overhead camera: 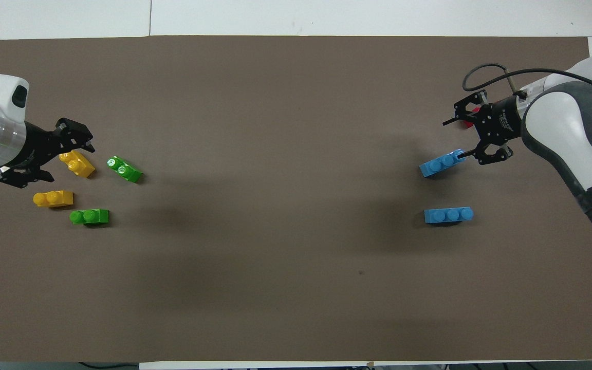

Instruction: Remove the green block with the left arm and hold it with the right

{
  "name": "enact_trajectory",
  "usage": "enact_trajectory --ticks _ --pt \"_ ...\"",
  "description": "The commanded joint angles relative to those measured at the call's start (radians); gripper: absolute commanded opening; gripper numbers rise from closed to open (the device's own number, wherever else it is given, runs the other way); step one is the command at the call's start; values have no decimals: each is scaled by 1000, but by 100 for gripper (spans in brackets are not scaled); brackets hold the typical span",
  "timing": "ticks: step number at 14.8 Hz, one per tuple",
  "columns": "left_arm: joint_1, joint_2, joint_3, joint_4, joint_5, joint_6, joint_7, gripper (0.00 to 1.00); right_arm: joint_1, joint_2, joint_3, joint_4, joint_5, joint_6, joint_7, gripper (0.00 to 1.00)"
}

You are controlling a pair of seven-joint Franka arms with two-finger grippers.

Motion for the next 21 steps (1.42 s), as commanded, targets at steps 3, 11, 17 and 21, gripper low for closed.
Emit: enact_trajectory --ticks 3,11,17,21 --pt "24 -127 -9 16 8 -173 208 100 9 -62 6 34 -67 -63 25 80" --pt "22 -50 -4 308 -3 -402 319 100 49 -200 12 48 -179 -137 -92 84" --pt "22 -38 -3 321 -33 -501 328 100 57 -298 12 46 -272 -197 -318 95" --pt "21 -9 -9 385 -33 -520 342 100 46 -341 11 46 -328 -235 -586 95"
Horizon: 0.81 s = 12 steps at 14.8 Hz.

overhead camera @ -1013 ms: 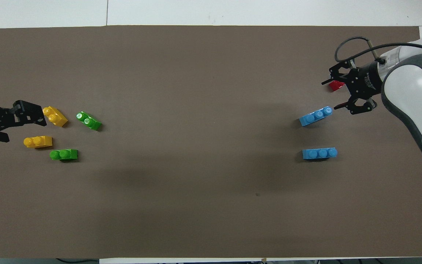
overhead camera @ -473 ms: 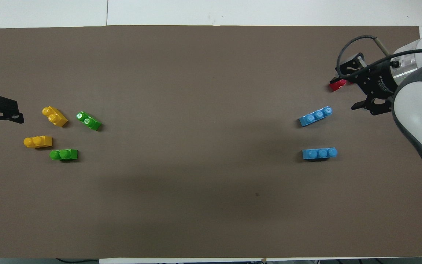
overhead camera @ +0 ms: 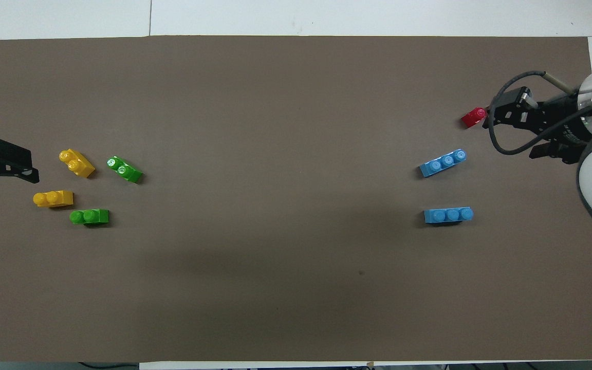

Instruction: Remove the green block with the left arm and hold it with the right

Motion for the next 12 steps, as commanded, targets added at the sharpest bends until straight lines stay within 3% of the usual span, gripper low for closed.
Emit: enact_trajectory --ticks 1,5,12 --pt "8 31 -10 58 -12 -27 71 100 -15 -41 1 -9 -42 -32 -176 96" --pt "9 26 -5 58 -17 -19 122 100 -21 -93 -5 -10 -42 -101 -369 97" --pt "9 22 -5 56 -6 -7 164 100 -37 -115 -7 -10 -50 -158 -459 97"
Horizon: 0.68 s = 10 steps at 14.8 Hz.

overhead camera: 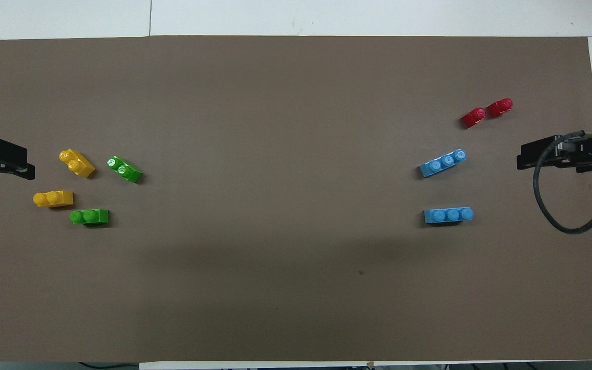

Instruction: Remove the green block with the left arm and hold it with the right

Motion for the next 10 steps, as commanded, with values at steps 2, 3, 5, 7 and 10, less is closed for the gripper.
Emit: enact_trajectory --ticks 2,3,5,7,10 --pt "11 9 -2 25 -12 3 63 100 -28 -10 6 -10 -36 -8 -50 97" --pt "11 9 -2 23 -13 6 64 100 -26 -10 6 -10 -42 -10 -49 97" --pt "11 9 -2 22 -15 25 66 100 -26 -10 6 -10 -45 -15 -45 97" --pt "11 6 -2 12 -15 32 64 100 -26 -10 6 -10 -48 -15 -44 97" --pt "9 6 -2 9 -15 36 64 100 -26 -10 6 -10 -48 -16 -42 97"
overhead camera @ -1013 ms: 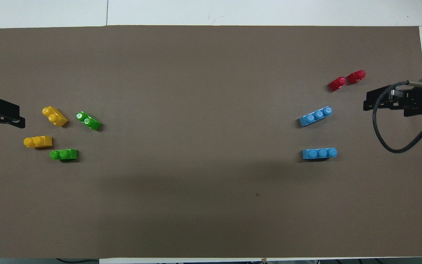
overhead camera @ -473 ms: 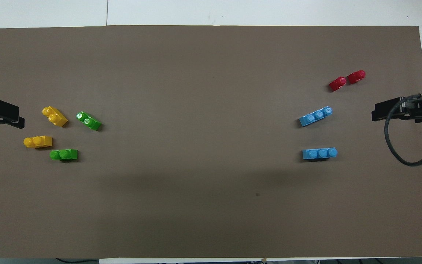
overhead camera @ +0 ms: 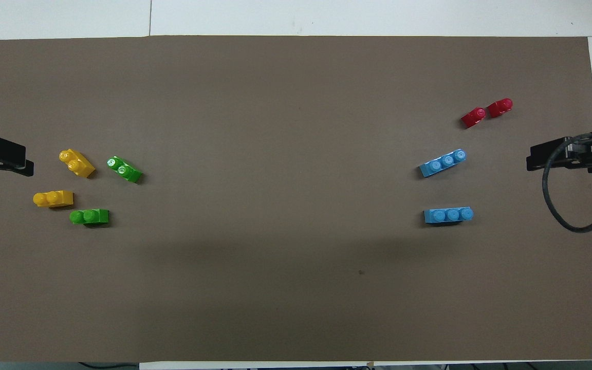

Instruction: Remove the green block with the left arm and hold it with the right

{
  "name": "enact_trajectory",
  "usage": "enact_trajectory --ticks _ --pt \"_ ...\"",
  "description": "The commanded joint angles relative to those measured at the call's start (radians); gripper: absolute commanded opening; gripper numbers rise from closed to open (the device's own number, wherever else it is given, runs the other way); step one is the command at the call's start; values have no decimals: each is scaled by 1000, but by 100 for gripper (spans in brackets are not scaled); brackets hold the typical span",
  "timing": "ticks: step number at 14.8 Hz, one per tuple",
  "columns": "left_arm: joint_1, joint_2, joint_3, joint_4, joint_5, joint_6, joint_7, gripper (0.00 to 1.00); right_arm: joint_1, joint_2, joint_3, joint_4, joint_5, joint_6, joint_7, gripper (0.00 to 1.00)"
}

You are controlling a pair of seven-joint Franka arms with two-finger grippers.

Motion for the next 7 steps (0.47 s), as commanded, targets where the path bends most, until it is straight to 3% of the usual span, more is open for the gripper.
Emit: enact_trajectory --ticks 1,7 --pt "8 6 -2 7 -15 11 17 100 -11 -10 7 -9 -23 -12 -18 97" --pt "3 6 -2 7 -15 14 17 100 -11 -10 8 -9 -23 -17 -13 97"
